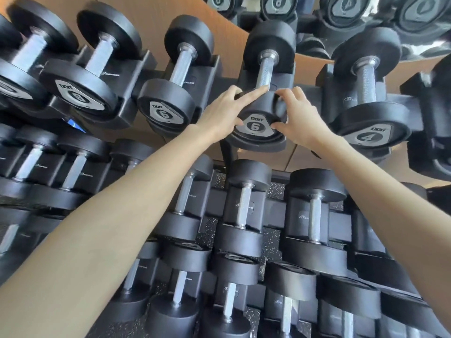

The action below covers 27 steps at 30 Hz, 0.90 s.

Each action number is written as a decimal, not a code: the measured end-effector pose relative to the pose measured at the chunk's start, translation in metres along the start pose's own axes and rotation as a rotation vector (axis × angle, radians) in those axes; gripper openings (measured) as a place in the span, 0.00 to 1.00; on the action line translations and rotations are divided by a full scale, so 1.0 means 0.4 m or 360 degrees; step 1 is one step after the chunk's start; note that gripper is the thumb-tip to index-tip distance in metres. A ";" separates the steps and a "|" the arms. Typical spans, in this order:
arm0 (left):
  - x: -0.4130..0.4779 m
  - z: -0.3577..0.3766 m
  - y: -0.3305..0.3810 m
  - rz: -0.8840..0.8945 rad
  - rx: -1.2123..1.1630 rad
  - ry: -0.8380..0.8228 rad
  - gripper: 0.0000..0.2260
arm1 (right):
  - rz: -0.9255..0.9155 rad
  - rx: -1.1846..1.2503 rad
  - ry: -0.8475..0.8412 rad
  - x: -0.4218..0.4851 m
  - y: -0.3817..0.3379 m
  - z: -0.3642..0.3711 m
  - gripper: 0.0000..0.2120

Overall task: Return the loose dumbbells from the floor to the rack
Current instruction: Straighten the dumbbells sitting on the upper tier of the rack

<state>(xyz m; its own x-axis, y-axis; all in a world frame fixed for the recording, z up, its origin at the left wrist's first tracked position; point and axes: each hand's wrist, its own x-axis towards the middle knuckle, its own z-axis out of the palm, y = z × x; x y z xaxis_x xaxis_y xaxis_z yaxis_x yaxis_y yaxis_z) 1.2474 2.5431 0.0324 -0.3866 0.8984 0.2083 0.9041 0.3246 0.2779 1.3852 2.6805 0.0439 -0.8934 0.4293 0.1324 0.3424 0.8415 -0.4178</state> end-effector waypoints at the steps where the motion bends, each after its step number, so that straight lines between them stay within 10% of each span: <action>1: -0.004 0.001 0.002 -0.0003 0.0026 0.0015 0.41 | -0.0006 -0.0024 -0.0004 0.002 -0.005 -0.002 0.30; 8: -0.153 0.107 -0.017 -0.0433 0.0046 -0.0281 0.31 | 0.0027 -0.0245 0.0050 -0.020 -0.013 -0.013 0.33; 18: -0.262 -0.082 -0.191 -0.0364 0.0502 0.0479 0.25 | -0.0347 -0.0216 0.0200 -0.007 -0.172 0.066 0.32; 27: -0.218 -0.183 -0.415 -0.0364 0.0338 -0.0021 0.39 | -0.0220 -0.0109 -0.0008 0.115 -0.384 0.171 0.29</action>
<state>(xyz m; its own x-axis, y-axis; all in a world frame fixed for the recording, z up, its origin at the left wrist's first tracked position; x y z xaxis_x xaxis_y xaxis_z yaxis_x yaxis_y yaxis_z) 1.1176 2.3893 0.0368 -0.5830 0.7984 0.1504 0.8125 0.5718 0.1138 1.2716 2.5486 0.0525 -0.9347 0.3065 0.1800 0.2352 0.9130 -0.3334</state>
